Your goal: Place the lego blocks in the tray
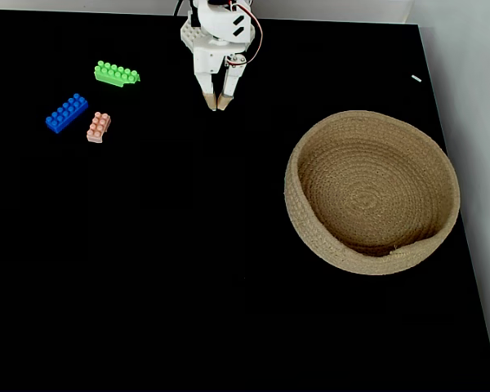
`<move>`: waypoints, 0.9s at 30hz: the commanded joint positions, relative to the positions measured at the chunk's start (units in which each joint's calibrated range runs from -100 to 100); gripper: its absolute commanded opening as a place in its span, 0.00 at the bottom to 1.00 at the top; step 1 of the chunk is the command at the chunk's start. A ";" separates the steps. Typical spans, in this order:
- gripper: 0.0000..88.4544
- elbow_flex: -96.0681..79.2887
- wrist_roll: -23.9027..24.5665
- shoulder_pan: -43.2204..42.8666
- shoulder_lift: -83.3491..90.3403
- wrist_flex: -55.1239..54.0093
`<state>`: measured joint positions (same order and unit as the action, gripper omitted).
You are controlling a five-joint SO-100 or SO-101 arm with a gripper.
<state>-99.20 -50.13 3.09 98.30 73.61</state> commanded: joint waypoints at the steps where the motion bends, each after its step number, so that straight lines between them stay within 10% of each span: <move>1: 0.00 -0.80 -0.54 -0.37 0.49 0.32; 27: 0.00 -0.80 -0.20 -1.20 0.49 0.32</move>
<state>-99.20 -50.62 1.95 98.30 73.61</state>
